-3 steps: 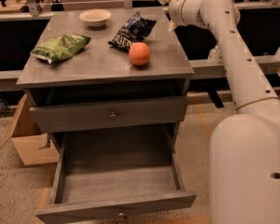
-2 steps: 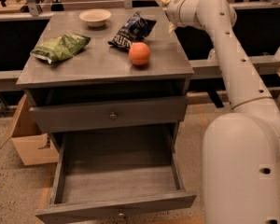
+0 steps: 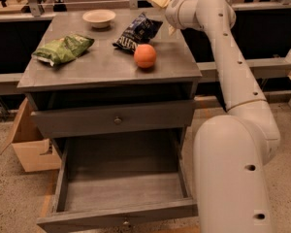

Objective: Place blue chip bag into middle drawer

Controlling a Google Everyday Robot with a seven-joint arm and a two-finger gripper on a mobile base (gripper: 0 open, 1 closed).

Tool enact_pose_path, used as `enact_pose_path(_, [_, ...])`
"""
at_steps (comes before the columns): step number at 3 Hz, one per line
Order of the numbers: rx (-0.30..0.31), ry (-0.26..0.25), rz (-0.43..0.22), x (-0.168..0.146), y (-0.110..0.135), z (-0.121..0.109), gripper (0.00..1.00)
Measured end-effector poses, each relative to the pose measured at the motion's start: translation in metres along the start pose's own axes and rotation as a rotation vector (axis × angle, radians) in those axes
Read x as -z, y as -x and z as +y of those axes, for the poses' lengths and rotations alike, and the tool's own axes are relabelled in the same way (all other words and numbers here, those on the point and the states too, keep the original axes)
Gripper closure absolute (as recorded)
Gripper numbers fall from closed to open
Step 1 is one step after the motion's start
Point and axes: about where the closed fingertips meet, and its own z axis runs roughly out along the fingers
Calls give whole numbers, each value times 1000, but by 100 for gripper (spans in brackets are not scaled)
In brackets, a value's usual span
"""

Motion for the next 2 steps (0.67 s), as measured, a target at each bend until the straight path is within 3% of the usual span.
enact_pose_path(2, [131, 10, -94, -17, 26, 3, 0])
